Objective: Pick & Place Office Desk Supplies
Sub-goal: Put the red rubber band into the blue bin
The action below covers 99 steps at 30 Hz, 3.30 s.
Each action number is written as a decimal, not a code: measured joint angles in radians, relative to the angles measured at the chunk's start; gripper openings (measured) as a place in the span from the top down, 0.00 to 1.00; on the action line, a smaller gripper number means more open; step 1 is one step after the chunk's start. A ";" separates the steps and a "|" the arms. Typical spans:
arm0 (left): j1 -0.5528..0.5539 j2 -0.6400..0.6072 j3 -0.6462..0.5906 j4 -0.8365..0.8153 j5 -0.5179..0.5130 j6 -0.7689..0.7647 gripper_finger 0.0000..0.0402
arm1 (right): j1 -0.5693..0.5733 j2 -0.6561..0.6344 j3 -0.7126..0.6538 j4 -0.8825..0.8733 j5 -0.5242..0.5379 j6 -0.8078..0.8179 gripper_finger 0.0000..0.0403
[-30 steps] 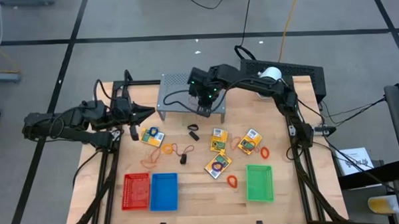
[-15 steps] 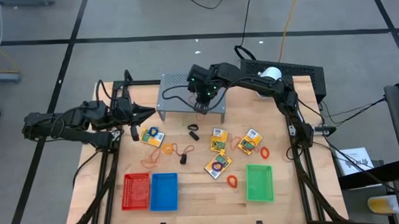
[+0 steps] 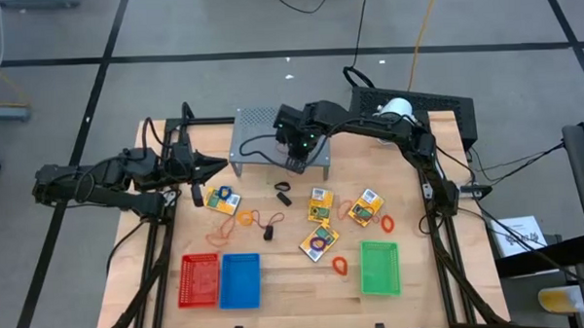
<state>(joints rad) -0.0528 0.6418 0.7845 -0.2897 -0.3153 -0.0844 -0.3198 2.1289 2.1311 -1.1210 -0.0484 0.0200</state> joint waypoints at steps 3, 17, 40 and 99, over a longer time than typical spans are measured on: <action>-0.001 0.000 0.000 0.000 0.000 0.000 0.90 | -0.001 -0.002 -0.011 0.004 -0.002 -0.012 0.81; 0.000 0.000 0.000 -0.006 0.000 0.000 0.90 | -0.001 -0.002 -0.019 0.023 -0.009 -0.074 0.99; 0.000 0.000 0.000 -0.007 -0.001 -0.025 0.90 | 0.002 -0.047 -0.024 0.004 -0.032 -0.158 1.00; 0.000 -0.001 0.000 -0.021 0.001 -0.029 0.90 | -0.049 -0.097 -0.190 0.213 -0.035 0.098 0.61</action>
<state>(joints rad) -0.0528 0.6411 0.7845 -0.3112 -0.3145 -0.1137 -0.3687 2.0314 1.9415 -0.9082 -0.0834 0.1179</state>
